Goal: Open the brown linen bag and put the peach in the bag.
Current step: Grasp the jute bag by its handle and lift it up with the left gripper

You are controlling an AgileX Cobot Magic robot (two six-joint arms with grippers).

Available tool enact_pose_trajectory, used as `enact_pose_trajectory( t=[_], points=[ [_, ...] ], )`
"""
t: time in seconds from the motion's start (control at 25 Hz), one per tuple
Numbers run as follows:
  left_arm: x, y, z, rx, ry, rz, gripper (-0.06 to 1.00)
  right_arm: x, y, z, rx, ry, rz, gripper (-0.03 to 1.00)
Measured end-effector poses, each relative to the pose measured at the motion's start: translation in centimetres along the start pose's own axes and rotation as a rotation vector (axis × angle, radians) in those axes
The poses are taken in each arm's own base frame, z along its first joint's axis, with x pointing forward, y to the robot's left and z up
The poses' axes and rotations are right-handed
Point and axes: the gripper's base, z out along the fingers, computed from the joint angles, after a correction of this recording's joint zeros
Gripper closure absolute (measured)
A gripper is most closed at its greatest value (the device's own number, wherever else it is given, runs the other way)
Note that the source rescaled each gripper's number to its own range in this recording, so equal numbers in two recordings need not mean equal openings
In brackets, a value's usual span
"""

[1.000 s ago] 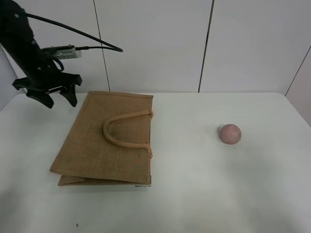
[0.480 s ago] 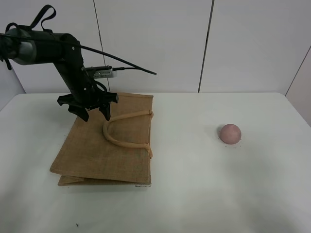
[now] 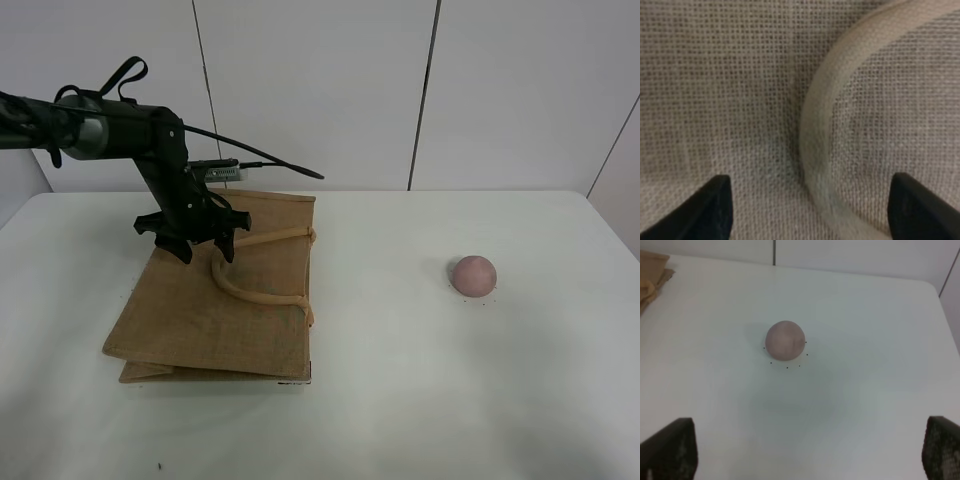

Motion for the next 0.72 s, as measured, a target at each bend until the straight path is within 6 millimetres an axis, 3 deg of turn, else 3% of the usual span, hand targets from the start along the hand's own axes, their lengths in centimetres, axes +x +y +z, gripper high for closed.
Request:
enact_pose_trajectory(
  t=[0.32, 0.72],
  points=[
    [-0.7, -0.5, 1.3, -0.003, -0.014, 0.013, 0.08, 0.0, 0.0, 0.0, 0.0, 0.0, 0.0, -0.03],
    [-0.3, -0.2, 4.3, -0.023, 0.039, 0.015, 0.08, 0.0, 0.0, 0.0, 0.0, 0.0, 0.0, -0.03]
  ],
)
